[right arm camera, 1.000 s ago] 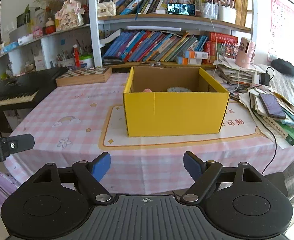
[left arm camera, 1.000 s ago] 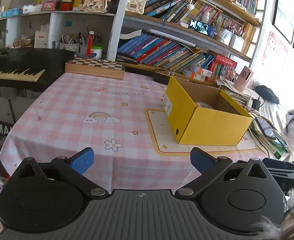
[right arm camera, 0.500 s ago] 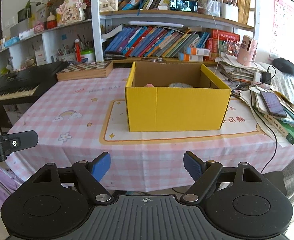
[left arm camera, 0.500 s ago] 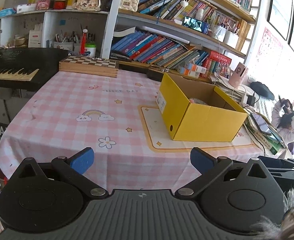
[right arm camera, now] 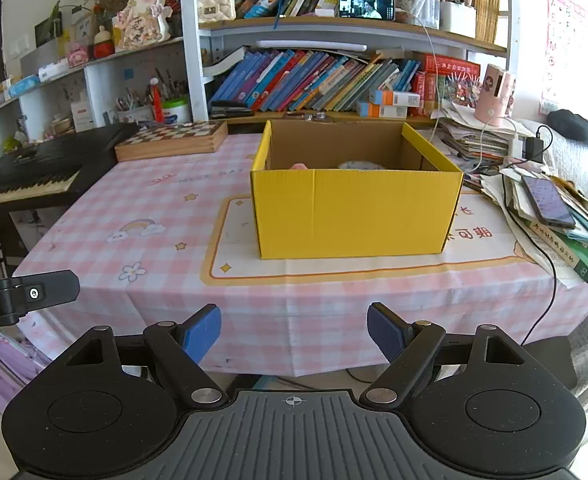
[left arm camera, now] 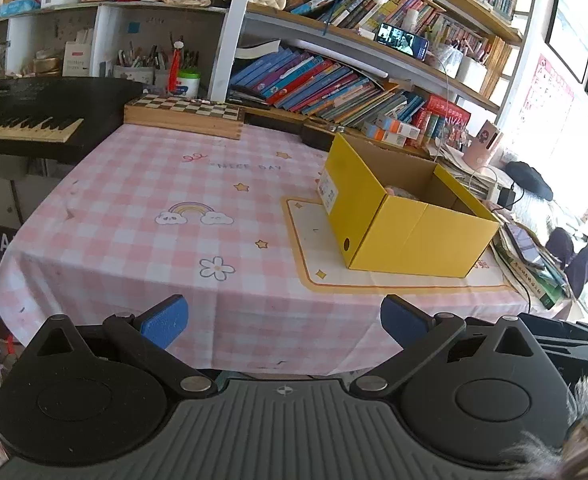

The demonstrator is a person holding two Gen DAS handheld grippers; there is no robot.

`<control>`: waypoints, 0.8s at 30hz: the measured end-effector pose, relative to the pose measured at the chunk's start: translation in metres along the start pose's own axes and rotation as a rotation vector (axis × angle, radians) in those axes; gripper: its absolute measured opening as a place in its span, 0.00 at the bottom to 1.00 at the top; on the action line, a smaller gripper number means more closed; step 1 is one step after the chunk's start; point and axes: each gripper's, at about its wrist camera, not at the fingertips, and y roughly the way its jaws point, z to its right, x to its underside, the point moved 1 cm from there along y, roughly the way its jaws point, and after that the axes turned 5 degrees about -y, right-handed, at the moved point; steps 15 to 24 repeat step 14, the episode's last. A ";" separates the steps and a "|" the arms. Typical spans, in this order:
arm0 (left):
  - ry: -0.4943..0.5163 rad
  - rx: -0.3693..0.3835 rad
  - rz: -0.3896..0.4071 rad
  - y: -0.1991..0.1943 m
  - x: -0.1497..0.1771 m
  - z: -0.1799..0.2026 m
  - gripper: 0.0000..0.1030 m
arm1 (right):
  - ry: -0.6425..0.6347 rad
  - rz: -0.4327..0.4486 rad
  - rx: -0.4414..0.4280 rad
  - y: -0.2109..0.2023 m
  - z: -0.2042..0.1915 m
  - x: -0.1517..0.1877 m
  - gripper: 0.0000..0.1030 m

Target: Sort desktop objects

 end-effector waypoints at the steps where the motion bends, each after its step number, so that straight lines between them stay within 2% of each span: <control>1: 0.001 -0.001 -0.002 0.000 0.000 0.000 1.00 | 0.000 0.000 0.000 0.000 0.000 0.000 0.80; 24: 0.020 -0.011 -0.028 0.006 0.002 0.001 1.00 | 0.002 -0.016 0.006 0.002 0.001 -0.001 0.80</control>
